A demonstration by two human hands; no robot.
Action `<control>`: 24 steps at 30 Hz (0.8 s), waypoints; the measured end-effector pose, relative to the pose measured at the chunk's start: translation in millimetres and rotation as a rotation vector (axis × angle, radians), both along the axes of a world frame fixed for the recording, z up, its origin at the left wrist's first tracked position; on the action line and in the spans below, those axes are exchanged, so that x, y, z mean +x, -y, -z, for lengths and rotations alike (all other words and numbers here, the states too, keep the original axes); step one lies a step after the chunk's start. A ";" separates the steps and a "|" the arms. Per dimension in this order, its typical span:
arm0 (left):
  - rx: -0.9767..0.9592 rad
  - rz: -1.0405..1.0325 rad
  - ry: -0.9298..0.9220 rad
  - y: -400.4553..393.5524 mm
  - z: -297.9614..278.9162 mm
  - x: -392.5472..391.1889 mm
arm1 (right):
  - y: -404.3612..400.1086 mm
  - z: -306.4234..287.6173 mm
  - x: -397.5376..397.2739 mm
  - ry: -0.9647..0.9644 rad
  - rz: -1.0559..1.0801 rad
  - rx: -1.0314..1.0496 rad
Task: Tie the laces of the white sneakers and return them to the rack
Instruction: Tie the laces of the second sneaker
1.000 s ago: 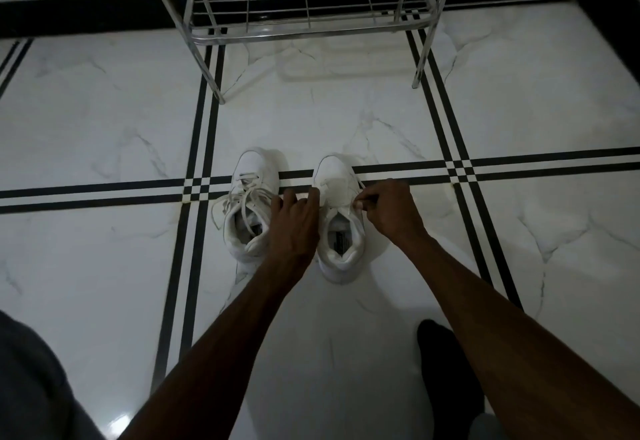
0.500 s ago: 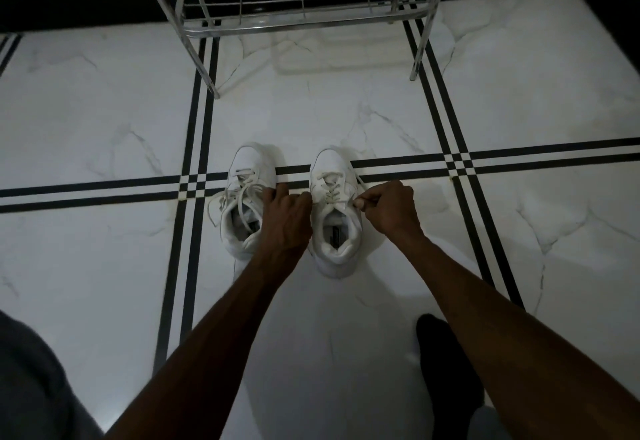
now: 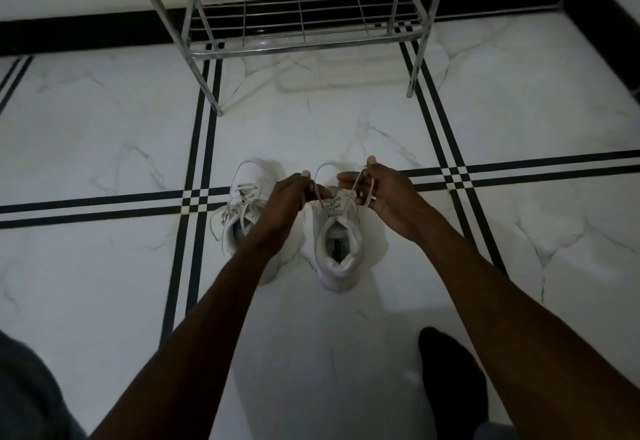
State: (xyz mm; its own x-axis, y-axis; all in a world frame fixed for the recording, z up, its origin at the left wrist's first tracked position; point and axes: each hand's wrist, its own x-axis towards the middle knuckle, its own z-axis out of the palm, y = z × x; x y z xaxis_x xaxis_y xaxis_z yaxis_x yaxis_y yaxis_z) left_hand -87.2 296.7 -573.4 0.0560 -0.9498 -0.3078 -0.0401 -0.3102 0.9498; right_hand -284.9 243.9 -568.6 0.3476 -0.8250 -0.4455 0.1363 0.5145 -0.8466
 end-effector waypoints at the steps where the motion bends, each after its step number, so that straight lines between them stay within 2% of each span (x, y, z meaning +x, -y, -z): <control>1: -0.017 -0.021 -0.030 0.7 0.8 -4.2 | 0.6 -1.2 2.1 0.023 0.006 -0.015; 4: -0.040 -0.064 -0.067 2.6 0.2 -13.4 | -0.1 -3.0 6.6 -0.033 0.006 -0.094; 6: -0.065 -0.057 -0.059 4.3 3.1 -14.8 | -0.1 -0.6 6.9 -0.141 -0.038 -0.176; 10: -0.165 0.038 0.153 3.4 7.2 -12.1 | 1.4 0.2 5.4 -0.307 -0.146 -0.273; 12: -0.210 0.088 0.267 2.2 8.1 -11.6 | 2.0 -0.6 5.7 -0.323 -0.140 -0.275; 18: -0.255 0.200 0.428 6.4 10.1 -11.1 | 0.6 -0.6 16.1 -0.334 0.019 -0.114; 24: -0.267 0.180 0.449 8.2 2.8 -12.5 | 0.0 -1.5 21.6 -0.375 -0.016 -0.164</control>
State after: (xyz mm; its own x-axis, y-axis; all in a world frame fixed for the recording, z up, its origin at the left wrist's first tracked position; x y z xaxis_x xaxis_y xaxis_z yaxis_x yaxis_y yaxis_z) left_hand -99.7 288.5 -576.2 -0.0440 -0.9983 -0.0377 -0.4894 -0.0113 0.8720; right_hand -263.3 243.8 -567.2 0.1993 -0.8917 -0.4063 -0.2040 0.3678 -0.9072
